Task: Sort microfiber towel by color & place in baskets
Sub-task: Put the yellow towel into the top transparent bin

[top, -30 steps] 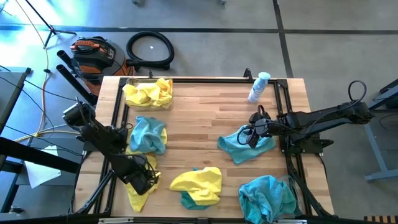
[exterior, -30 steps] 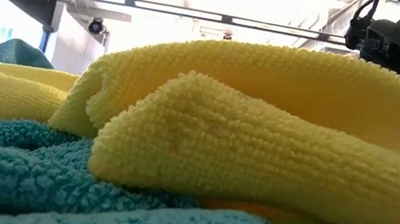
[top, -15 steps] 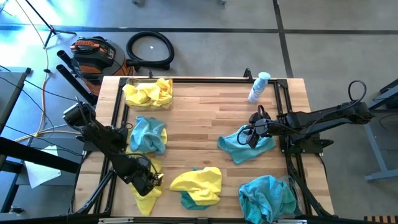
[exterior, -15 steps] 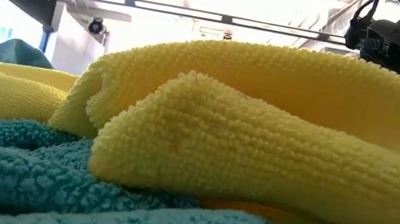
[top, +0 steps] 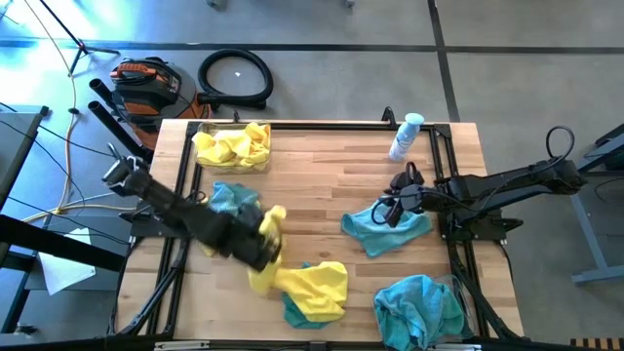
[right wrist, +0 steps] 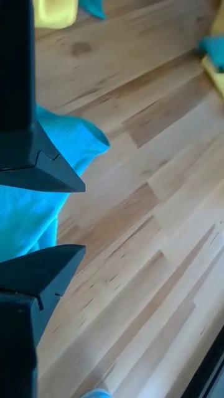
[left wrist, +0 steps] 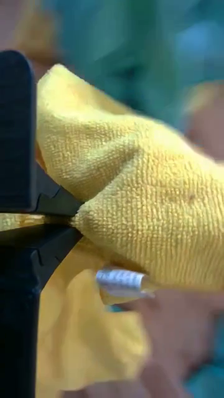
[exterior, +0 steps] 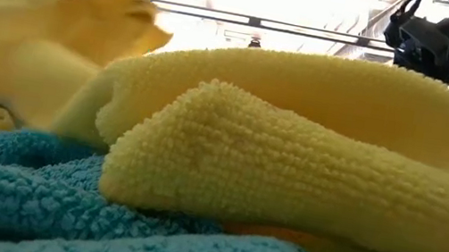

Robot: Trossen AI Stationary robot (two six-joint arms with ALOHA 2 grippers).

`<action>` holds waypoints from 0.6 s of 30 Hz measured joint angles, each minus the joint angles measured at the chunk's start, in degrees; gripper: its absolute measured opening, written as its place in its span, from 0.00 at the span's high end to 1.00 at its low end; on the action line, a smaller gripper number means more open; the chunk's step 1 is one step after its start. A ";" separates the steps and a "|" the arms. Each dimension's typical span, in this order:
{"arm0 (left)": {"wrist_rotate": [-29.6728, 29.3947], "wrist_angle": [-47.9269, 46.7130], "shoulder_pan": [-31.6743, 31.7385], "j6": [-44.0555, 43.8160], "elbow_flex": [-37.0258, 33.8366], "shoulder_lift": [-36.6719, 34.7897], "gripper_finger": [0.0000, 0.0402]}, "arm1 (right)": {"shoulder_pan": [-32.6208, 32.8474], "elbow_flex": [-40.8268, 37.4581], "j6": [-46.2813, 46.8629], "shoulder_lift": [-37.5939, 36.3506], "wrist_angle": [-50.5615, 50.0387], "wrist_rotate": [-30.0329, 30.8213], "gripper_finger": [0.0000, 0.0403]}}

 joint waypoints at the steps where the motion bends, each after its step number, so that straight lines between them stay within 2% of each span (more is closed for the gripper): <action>1: -1.54 -2.09 2.15 3.65 1.81 0.00 1.00 | 0.00 0.00 0.02 0.02 0.46 0.00 0.65; 6: -8.50 -11.13 14.54 23.75 9.38 0.00 1.00 | 0.00 0.00 0.70 0.02 2.30 0.00 0.65; 10: -12.22 -14.29 26.09 39.53 12.27 -0.44 1.00 | 0.00 0.00 4.70 0.01 2.54 0.98 0.65; 18: -19.63 -13.03 48.17 59.43 12.65 -4.90 1.00 | 0.00 0.00 10.92 1.22 2.60 1.42 0.65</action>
